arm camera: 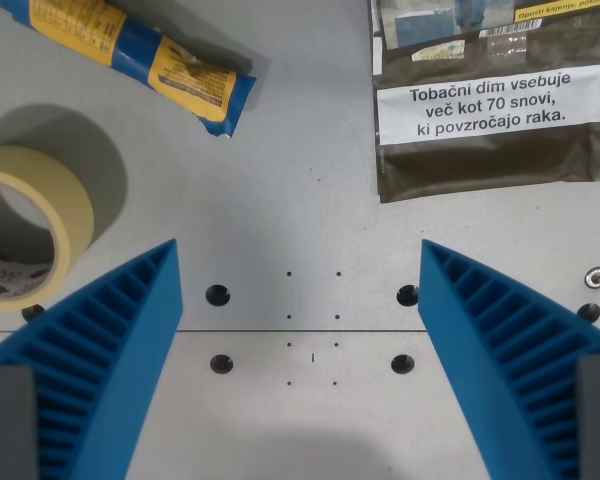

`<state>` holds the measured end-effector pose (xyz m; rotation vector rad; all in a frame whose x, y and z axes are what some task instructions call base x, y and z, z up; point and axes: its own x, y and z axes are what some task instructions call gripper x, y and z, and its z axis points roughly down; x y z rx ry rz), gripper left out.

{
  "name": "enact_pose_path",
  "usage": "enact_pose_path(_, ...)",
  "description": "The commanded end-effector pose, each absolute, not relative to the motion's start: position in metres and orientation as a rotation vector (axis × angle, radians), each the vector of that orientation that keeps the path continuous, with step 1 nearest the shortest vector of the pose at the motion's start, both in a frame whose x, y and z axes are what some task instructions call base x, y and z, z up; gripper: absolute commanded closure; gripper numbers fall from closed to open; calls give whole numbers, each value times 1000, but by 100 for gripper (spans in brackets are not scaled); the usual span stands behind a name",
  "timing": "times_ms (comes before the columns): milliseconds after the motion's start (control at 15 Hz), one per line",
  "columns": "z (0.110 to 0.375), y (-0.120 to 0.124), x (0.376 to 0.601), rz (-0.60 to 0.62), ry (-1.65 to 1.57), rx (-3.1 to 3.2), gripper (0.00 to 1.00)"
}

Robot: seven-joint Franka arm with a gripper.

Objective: Move above the blue bag

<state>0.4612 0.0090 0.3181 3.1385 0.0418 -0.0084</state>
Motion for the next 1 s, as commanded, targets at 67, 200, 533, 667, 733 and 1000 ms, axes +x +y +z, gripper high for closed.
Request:
enact_pose_path(67,321,9,461,0,42,3139,0)
enact_pose_path(200,321,9,461,-1,42,3139,0)
enact_pose_path(533,319,10,462,0,102,3138,0)
enact_pose_path(667,318,11,462,4,154,3137,0)
enact_pose_path(733,317,12,462,7,185,3137,0)
enact_pose_path(1000,309,17,465,22,329,3132,0)
